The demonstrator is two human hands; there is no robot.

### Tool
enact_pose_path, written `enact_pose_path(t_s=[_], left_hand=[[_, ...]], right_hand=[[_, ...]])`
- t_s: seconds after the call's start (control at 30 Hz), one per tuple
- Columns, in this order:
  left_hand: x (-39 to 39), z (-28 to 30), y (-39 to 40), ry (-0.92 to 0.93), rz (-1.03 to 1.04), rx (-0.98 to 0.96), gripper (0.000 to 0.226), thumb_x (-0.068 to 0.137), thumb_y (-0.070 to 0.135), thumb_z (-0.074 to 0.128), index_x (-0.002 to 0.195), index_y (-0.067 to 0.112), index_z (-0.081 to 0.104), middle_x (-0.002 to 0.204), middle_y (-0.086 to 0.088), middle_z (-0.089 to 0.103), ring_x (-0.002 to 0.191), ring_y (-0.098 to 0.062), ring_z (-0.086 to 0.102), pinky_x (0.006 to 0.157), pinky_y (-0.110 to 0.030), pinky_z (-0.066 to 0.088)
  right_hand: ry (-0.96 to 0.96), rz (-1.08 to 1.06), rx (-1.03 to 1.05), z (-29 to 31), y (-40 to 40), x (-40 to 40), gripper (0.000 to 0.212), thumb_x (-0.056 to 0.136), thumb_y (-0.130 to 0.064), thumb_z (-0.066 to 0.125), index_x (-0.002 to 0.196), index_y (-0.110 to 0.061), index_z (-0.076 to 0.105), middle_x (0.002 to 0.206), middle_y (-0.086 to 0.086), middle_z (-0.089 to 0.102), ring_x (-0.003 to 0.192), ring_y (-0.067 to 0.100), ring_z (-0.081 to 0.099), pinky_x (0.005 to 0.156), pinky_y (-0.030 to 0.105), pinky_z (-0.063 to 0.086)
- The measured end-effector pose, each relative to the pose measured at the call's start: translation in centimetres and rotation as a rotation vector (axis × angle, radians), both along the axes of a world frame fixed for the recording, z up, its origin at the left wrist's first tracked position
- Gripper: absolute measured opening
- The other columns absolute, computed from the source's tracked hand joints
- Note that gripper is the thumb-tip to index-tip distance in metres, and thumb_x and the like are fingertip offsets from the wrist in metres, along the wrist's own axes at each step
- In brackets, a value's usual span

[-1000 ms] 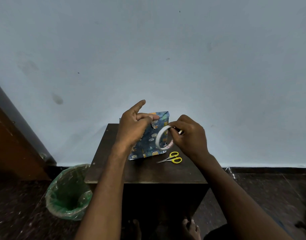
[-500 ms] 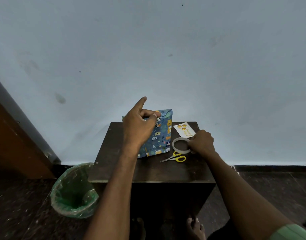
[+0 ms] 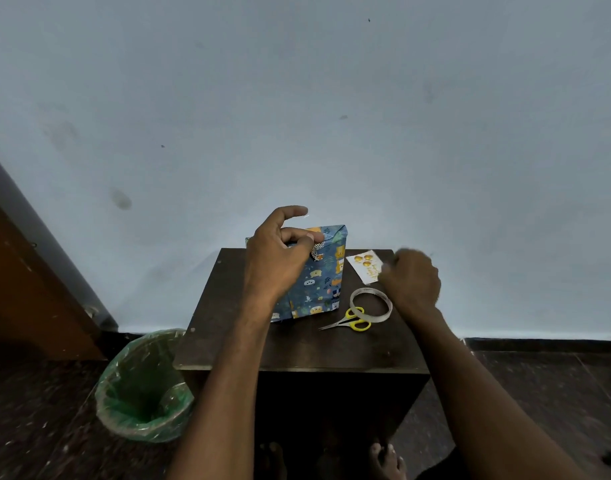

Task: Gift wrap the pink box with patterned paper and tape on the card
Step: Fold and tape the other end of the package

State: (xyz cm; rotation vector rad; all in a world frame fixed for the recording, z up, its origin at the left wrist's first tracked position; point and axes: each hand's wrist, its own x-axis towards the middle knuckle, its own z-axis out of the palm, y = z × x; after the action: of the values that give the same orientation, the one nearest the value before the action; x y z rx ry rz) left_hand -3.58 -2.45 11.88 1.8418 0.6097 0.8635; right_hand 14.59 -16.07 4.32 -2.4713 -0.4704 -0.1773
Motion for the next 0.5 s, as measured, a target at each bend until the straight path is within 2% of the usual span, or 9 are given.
enact_pose_path(t_s=[0.07,0.13,0.2,0.27,0.33,0.4,0.43,0.5], left_hand=[[-0.3,0.2,0.0,0.019,-0.023,0.004,0.033,0.100,0.008,0.061,0.125,0.029,0.066,0.090,0.013,0.082,0.063,0.009,0.062,0.054,-0.009,0.041],[-0.5,0.2,0.0,0.029,-0.040,0.011,0.031,0.100,0.007,0.060,0.121,0.029,0.067,0.089,0.012,0.082,0.062,0.008,0.060,0.053,-0.009,0.040],[-0.6,0.2,0.1,0.008,-0.062,-0.007,0.032,0.099,0.005,0.059,0.120,0.027,0.068,0.089,0.009,0.082,0.069,0.008,0.064,0.055,-0.010,0.041],[-0.7,0.1,0.2,-0.004,-0.080,-0.024,0.034,0.098,0.004,0.059,0.122,0.027,0.067,0.088,0.006,0.082,0.077,0.003,0.069,0.060,-0.014,0.044],[-0.8,0.0,0.5,-0.008,-0.095,-0.020,0.035,0.099,0.004,0.060,0.124,0.027,0.066,0.086,0.004,0.082,0.085,-0.001,0.072,0.070,-0.024,0.050],[-0.9,-0.2,0.7,-0.017,-0.098,0.031,0.035,0.098,0.005,0.062,0.125,0.027,0.065,0.083,0.004,0.081,0.095,-0.005,0.074,0.083,-0.031,0.055],[-0.9,-0.4,0.9,-0.037,-0.086,0.080,0.036,0.097,0.006,0.063,0.125,0.027,0.066,0.081,0.004,0.080,0.093,-0.007,0.075,0.084,-0.032,0.056],[-1.2,-0.8,1.3,-0.129,-0.024,0.197,0.036,0.092,0.005,0.066,0.121,0.026,0.070,0.080,0.004,0.075,0.081,-0.013,0.071,0.075,-0.031,0.056]], right_hand=[[-0.189,0.063,0.376,2.6,1.1,-1.2,0.009,0.089,-0.016,0.067,0.094,-0.019,0.074,0.097,0.002,0.069,0.087,0.019,0.066,0.073,0.030,0.044],[-0.329,0.295,0.615,4.7,2.3,-2.4,0.018,0.089,-0.005,0.066,0.098,-0.017,0.075,0.097,-0.004,0.071,0.087,0.008,0.065,0.077,0.024,0.049],[-0.318,0.533,0.653,5.8,3.5,-3.8,0.027,0.090,0.003,0.064,0.106,-0.014,0.077,0.105,-0.006,0.074,0.100,0.006,0.067,0.084,0.020,0.049],[-0.249,0.696,0.637,6.0,4.5,-5.0,0.030,0.087,0.006,0.061,0.104,-0.012,0.078,0.104,-0.004,0.075,0.101,0.010,0.069,0.083,0.023,0.050],[-0.284,0.750,0.615,5.1,5.1,-5.6,0.030,0.084,0.004,0.059,0.100,-0.011,0.079,0.100,-0.002,0.075,0.097,0.013,0.069,0.080,0.027,0.051],[-0.356,0.741,0.608,3.8,5.2,-5.6,0.033,0.082,0.003,0.059,0.103,-0.010,0.080,0.104,-0.001,0.075,0.103,0.016,0.068,0.085,0.033,0.055],[-0.374,0.731,0.611,3.3,5.1,-5.5,0.034,0.082,0.004,0.059,0.105,-0.010,0.080,0.108,0.000,0.074,0.107,0.017,0.067,0.087,0.035,0.056],[-0.413,0.728,0.596,2.7,5.0,-5.3,0.035,0.083,0.004,0.062,0.110,-0.009,0.080,0.115,0.003,0.072,0.112,0.018,0.066,0.089,0.035,0.056]])
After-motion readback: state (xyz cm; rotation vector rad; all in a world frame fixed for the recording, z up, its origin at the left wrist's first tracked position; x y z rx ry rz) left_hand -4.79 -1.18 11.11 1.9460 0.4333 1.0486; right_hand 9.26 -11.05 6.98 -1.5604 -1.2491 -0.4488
